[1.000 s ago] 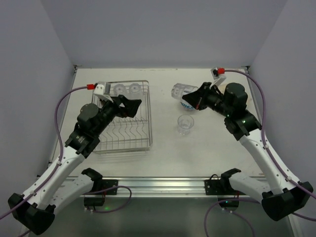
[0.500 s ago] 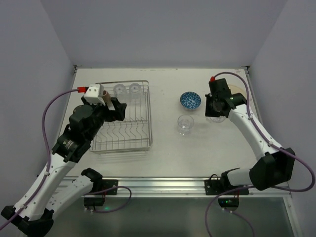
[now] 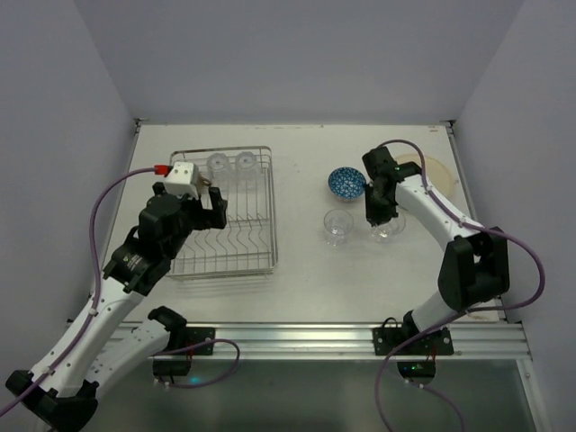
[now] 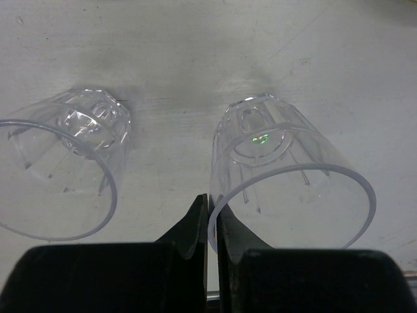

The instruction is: Unload the mixed dishes from the dish rack

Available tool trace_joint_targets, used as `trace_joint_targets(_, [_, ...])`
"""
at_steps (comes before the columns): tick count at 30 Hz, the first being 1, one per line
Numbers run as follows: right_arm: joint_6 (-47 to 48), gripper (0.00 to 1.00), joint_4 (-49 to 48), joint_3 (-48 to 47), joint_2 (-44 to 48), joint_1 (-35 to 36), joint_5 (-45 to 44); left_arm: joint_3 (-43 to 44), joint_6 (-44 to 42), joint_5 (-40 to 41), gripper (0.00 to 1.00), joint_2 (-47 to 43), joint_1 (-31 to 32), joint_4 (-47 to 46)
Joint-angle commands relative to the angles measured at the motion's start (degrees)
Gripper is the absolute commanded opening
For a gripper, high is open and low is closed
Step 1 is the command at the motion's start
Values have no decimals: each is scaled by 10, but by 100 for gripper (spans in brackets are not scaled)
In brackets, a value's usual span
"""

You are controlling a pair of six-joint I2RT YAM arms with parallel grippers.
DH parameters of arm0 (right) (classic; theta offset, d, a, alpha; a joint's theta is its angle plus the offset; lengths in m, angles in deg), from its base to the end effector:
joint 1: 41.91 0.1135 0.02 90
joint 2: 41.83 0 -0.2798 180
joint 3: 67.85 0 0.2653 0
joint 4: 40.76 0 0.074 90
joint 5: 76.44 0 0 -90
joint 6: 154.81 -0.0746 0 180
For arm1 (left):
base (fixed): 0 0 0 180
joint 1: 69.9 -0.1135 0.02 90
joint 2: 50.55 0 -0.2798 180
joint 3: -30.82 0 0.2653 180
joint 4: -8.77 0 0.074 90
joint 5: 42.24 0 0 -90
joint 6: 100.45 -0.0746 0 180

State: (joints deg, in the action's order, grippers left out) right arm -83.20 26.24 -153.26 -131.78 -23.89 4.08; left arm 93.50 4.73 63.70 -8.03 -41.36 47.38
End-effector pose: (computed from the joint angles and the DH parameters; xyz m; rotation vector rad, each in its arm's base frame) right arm 0.3185 0.0907 0.2323 0.0465 2.7836 -0.0779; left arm 0.1864 -0.0781 0.3479 0.0303 1.8880 -0.2599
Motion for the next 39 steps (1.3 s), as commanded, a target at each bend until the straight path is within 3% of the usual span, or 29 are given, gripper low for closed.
trace_joint_targets(1, [14,0,-11,-21,-16,3,2,-4,-21,10,100,-3,-1,-2])
trace_joint_targets(17, [24,4,-28,-37,-78,11,30,-15,-24,10,100,0,0,-7])
trace_joint_targets(23, [19,23,-24,-42,-71,18,20,-16,-24,10,100,0,-1,-7])
trace_joint_targets(25, [19,36,-16,-48,-65,19,14,-14,-24,9,100,2,-1,-6])
trace_joint_targets(30, [13,41,3,-54,-23,21,-2,-1,-12,22,100,12,-1,6])
trace_joint_targets(35, [6,48,11,-53,61,21,-28,44,53,78,100,48,-1,42])
trace_joint_targets(38, [-2,74,-7,-48,139,22,-46,66,96,116,100,77,-1,53])
trace_joint_targets(39, [-3,93,-37,-35,185,22,-45,75,114,127,100,86,-1,57])
